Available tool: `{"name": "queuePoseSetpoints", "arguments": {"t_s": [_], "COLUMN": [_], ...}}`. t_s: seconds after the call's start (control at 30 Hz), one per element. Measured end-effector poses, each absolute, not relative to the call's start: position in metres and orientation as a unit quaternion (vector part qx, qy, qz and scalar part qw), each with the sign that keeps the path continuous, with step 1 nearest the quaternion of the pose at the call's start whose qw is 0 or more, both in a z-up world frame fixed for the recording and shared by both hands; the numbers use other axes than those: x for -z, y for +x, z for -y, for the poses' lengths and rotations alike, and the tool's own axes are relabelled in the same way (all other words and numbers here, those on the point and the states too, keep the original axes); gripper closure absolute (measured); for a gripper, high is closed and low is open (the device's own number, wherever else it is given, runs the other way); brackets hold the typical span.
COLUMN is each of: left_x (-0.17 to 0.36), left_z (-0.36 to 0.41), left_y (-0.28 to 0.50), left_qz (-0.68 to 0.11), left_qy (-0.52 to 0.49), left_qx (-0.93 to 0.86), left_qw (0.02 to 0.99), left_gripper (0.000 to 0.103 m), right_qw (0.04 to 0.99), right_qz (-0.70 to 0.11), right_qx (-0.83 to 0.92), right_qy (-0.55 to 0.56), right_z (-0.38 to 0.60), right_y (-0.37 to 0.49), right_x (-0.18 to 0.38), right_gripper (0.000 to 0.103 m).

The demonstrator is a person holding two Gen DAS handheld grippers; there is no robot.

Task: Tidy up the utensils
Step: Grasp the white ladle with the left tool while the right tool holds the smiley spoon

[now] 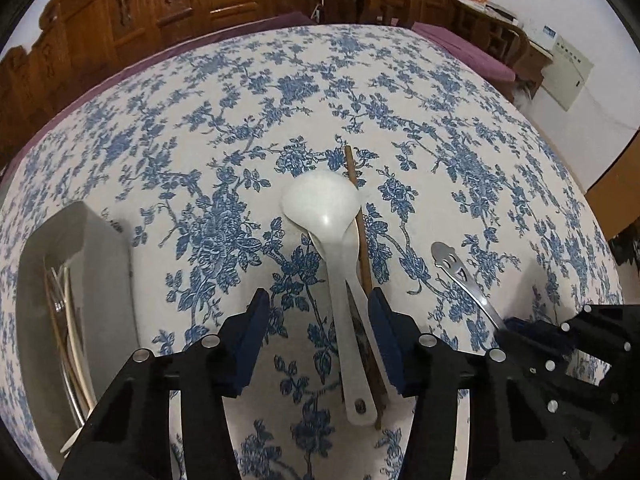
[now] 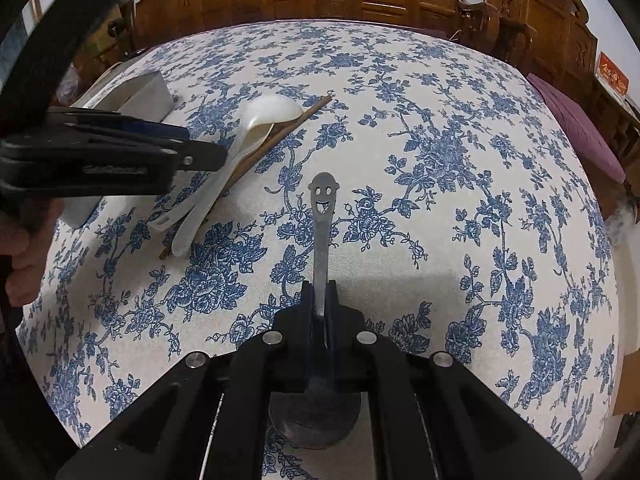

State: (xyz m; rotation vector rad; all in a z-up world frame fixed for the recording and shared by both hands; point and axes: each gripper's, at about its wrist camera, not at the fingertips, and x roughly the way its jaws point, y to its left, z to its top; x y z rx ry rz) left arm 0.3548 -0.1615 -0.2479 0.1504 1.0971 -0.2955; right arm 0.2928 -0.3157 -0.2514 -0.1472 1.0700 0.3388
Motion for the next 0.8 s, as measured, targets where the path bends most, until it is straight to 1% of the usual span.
{"name": "queuePoseSetpoints", "arguments": {"t_s": [0.33,0.4,0.47,0.53,0.8], "left_x": [0.253,0.253,0.253,0.255,0.258], "left_z": [0.159,0.158,0.158,0.158,0.170], "left_y": [0.365,0.365,0.364,0.362,0.360], "left_qz": [-0.530,-0.531,-0.533,-0.536,-0.536], "left_qy": [0.080,0.082,0.086,0.086,0.099], "left_qx": [0.130,0.129,0.128,0.131,0.136], "left_qw": [0.834,0.834,0.832,0.829,0.827], "left_gripper": [0.054,0.056,0.068,0.071,0.071], "right_qw": [0.844,0.844,0.844,0.844,0.845], "right_qz": [-0.506,-0.506,-0.506,-0.506,-0.506], "right_qx": [-0.162,-0.162,-0.163,-0.163,-0.163], "right_qy": [-0.066,-0.067,-0.065,-0.065,-0.065], "right_z": [0.317,0.317,0.317,0.317,0.317], "right_y": [0.293,0.293,0.293,0.293,0.293], "right_x": [0.252,0.252,0.252,0.252,0.252], "right_gripper": [0.095,0.095,0.095,0.095,0.095]}}
